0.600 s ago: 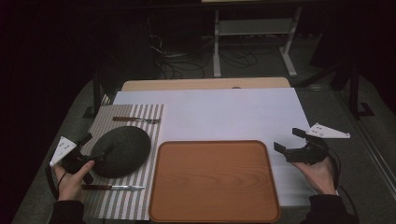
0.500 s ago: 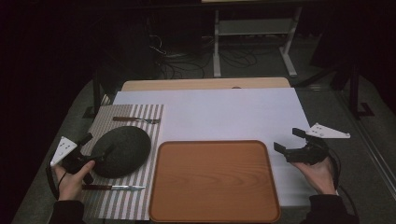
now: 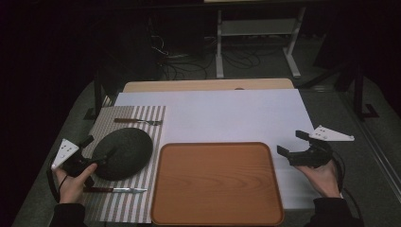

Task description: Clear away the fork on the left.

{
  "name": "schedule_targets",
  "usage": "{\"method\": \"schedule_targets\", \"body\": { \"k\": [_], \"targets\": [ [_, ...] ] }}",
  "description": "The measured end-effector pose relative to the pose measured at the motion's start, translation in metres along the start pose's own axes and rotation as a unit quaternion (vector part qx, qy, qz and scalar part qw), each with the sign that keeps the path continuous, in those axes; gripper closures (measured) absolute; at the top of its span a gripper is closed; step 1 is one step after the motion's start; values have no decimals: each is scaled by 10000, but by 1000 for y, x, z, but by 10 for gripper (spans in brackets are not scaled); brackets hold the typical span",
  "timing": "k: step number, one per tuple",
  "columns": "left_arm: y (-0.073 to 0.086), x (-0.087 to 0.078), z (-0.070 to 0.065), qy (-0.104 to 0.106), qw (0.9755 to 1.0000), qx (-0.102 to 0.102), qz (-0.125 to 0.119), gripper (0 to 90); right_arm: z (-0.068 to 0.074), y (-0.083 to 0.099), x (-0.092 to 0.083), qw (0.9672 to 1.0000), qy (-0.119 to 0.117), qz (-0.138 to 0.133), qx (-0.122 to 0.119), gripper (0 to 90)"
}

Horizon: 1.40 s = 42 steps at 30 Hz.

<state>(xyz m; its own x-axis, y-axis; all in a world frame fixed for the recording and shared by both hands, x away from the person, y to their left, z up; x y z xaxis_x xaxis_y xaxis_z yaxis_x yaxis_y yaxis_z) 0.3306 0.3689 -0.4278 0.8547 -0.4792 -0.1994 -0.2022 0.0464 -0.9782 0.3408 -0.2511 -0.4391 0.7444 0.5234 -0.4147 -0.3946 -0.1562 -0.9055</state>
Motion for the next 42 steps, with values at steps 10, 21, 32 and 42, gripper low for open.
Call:
{"method": "schedule_targets", "body": {
  "k": [10,21,32,42],
  "targets": [
    [-5,-2,-2,28,9995,275,117,0,1,0,-1,10000,16,-4,12,0],
    [-18,-2,-3,96,9981,569,222,0,2,1,-1,10000,14,5,3,0],
    [-35,3,-3,212,9948,908,415,0,2,1,0,10000,7,40,-7,0],
    [-52,9,1,295,9911,1159,581,0,3,2,0,10000,4,59,-18,0]
  ]
}}
Point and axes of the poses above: each handheld gripper's, and its own axes: x roughly forward along the jaws, y roughly out of its underside, z roughly to its left, the point moved 6 cm from there along x, roughly forward along the jaws, and after that the axes turned 4 degrees about y, right-handed, at the moved point
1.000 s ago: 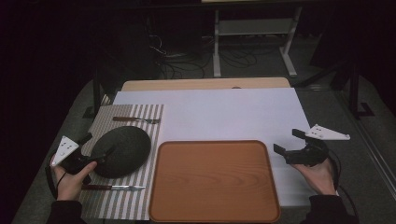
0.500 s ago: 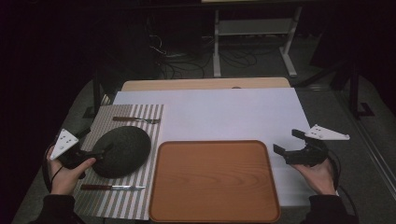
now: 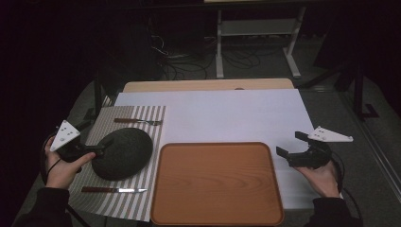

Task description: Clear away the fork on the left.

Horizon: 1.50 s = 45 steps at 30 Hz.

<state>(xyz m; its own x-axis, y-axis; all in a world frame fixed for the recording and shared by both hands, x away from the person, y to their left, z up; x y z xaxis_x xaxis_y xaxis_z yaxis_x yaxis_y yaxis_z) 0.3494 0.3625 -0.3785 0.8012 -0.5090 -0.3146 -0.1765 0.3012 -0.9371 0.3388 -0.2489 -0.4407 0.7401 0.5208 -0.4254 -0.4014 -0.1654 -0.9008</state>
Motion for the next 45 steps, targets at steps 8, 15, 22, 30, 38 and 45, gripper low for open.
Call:
{"method": "schedule_targets", "body": {
  "k": [8,15,22,30,38,45],
  "targets": [
    [-8,14,2,202,9993,224,238,0,0,0,0,10000,-5,8,0,0],
    [-16,26,5,326,9972,469,478,0,1,1,0,10000,-11,21,-8,0],
    [-16,40,13,404,9946,595,742,0,2,2,2,10000,-27,81,-32,0],
    [-18,52,22,489,9900,811,1044,0,2,3,3,9999,-12,125,-39,0],
    [-23,59,33,479,9883,842,1180,0,2,4,4,9998,-22,167,-66,0],
    [-23,68,40,519,9830,997,1452,19,2,5,6,9997,-39,214,-79,0]
  ]
}}
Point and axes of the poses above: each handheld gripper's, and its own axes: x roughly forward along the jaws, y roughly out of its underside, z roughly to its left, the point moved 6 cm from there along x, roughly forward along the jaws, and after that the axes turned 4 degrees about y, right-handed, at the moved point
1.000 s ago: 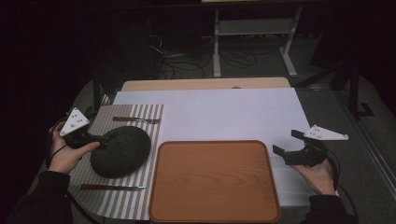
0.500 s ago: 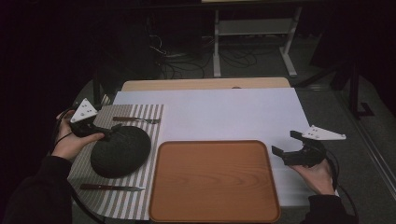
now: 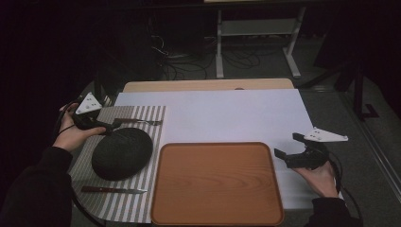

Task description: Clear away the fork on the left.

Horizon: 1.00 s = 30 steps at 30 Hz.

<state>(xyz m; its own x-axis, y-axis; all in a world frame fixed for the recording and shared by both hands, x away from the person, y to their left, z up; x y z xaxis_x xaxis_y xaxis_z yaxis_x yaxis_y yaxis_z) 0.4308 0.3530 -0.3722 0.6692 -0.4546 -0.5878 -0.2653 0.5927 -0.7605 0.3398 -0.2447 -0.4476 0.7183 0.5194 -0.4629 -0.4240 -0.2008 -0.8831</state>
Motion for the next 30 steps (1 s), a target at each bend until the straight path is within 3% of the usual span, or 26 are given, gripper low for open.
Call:
{"method": "schedule_targets", "body": {
  "k": [8,14,22,26,30],
  "targets": [
    [1,14,11,26,9990,251,382,19,0,0,0,10000,-9,7,-21,0],
    [6,25,18,69,9967,430,679,20,1,0,0,10000,-7,30,-32,0],
    [12,41,24,205,9910,630,1162,55,1,1,1,10000,-7,58,-50,0],
    [13,52,27,274,9860,777,1452,58,1,1,1,10000,-5,59,-34,0],
    [8,61,28,349,9830,907,1558,70,1,1,2,10000,-1,68,-45,0]
  ]
}}
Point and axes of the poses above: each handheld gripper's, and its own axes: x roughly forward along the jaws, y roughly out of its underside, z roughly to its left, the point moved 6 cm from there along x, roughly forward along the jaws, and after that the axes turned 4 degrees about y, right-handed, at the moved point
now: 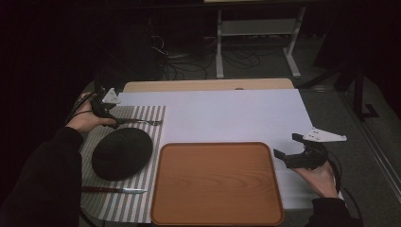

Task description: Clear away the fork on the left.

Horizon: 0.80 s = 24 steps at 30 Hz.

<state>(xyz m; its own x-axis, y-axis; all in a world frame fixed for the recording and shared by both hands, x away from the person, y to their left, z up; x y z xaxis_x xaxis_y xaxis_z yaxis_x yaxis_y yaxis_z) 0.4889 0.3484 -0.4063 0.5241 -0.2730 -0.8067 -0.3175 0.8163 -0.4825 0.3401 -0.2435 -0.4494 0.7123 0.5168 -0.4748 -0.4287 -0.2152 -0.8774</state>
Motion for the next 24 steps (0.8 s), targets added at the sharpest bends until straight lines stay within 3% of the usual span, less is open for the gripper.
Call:
{"method": "schedule_targets", "body": {
  "k": [9,13,20,24],
  "targets": [
    [-14,18,-7,123,9982,516,278,122,-1,0,-1,10000,31,-21,15,0],
    [-16,26,-11,237,9957,813,387,136,0,0,-1,10000,19,-3,-7,0],
    [-11,42,-12,402,9912,1089,644,191,0,1,-2,10000,9,-3,-12,0],
    [-11,49,-10,470,9885,1289,636,237,0,1,-2,10000,2,22,-31,0]
  ]
}}
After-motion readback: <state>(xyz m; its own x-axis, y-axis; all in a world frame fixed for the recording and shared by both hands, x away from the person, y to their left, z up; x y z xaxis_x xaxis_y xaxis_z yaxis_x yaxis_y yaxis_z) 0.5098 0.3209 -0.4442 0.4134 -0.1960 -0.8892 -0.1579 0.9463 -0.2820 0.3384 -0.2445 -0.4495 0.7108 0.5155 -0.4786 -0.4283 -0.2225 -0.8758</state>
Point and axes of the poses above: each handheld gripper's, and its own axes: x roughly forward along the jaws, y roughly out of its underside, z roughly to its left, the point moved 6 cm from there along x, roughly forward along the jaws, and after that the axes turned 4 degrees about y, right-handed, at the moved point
